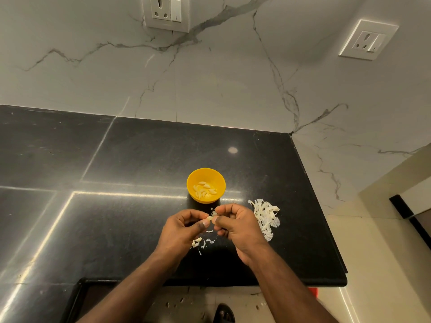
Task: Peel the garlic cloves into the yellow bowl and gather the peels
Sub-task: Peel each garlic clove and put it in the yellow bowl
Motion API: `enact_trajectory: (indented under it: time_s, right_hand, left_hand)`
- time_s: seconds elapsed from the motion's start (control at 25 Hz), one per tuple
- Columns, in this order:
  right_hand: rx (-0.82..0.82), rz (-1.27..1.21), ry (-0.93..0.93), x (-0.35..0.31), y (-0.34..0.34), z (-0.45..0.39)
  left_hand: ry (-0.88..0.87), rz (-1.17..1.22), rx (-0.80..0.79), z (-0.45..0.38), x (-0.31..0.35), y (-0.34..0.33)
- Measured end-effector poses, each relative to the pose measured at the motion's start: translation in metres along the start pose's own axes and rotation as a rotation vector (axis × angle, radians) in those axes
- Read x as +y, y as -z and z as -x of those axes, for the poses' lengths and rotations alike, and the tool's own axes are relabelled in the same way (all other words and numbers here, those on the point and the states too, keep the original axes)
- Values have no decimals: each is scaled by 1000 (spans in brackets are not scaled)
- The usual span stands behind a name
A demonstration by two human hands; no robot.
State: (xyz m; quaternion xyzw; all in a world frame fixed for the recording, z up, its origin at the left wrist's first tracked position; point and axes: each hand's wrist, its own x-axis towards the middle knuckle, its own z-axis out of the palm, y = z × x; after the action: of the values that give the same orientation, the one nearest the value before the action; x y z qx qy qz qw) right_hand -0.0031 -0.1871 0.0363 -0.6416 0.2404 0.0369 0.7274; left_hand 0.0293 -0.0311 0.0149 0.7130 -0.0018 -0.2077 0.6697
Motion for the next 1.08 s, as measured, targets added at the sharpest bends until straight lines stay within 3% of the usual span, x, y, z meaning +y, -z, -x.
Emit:
enact_trajectory:
  time_s: [0.24,0.48,0.6,0.72,0.92,1.08]
  right_hand:
    - [-25,-26,-3,0,-1,1]
    - [53,158,101,6,6,-1]
    - [-62,203,137,7,8,1]
    - [-154,100,134,9,1,4]
    - [-155,-57,100,14,1,3]
    - [-162,-45,89,12,-3,6]
  left_hand:
    - [-2,-6,-17,1,0,-3]
    - [46,98,-38,0,1,-4]
    - [80,136,-96,-1,0,-1]
    - [126,163,-152,0,2,0]
    - [199,184,-194,1,8,6]
    - [275,240,-231,3,11,8]
